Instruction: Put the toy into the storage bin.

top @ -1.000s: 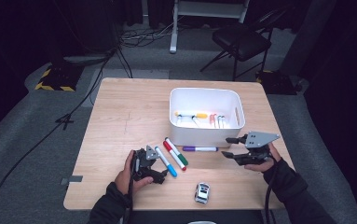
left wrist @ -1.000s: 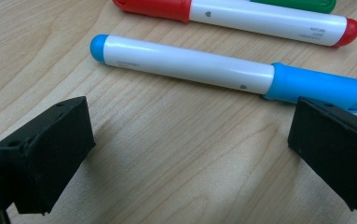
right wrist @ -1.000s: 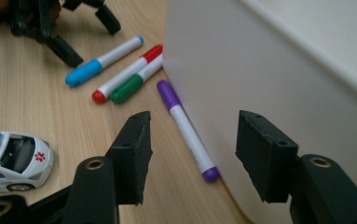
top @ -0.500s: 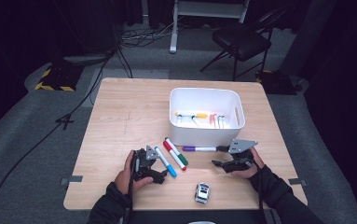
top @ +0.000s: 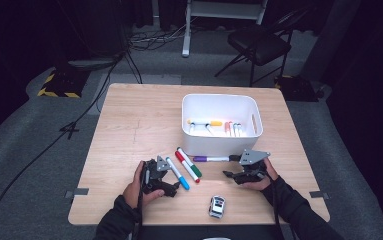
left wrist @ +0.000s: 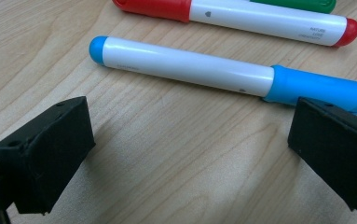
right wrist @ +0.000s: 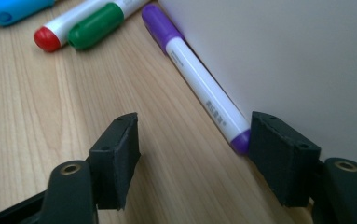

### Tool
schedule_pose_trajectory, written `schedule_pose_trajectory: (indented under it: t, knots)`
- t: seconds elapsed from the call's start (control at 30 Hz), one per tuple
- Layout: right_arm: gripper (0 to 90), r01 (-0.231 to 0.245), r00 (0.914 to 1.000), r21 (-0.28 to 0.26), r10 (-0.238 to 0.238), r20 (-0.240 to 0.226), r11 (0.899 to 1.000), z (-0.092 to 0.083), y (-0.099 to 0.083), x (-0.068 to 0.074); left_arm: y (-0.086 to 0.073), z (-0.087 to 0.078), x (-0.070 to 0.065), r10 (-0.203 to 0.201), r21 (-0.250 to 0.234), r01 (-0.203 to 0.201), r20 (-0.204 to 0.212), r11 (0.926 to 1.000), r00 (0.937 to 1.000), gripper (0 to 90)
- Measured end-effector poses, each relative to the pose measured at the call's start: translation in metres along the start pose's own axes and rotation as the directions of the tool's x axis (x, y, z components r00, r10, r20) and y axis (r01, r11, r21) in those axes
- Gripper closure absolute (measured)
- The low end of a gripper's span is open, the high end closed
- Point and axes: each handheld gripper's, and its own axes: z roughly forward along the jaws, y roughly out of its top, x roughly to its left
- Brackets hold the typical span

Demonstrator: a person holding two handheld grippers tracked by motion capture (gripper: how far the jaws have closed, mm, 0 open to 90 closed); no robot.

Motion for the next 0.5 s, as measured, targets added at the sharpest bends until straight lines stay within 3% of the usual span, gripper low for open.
schedule_pose_trajectory:
  t: [0.17, 0.33, 0.5]
  knots:
    - [32.9, 0.028, 0.9995, -0.056, -0.028, -0.013, 0.998, -0.001, 0.007, 0.003, 0.000, 0.000, 0.000, 0.001, 0.000, -0.001, 0.000, 1.0000, 1.0000, 0.3]
    - [35.7, 0.067, 0.9974, -0.045, -0.068, -0.023, 0.997, 0.010, 0.010, 0.004, 0.000, 0.000, 0.000, 0.000, 0.000, 0.000, 0.000, 1.0000, 1.0000, 0.3]
    - [37.9, 0.061, 0.9972, -0.045, -0.063, -0.039, 0.997, 0.014, 0.013, 0.005, 0.000, 0.000, 0.000, 0.000, 0.000, 0.000, 0.000, 1.0000, 1.0000, 0.3]
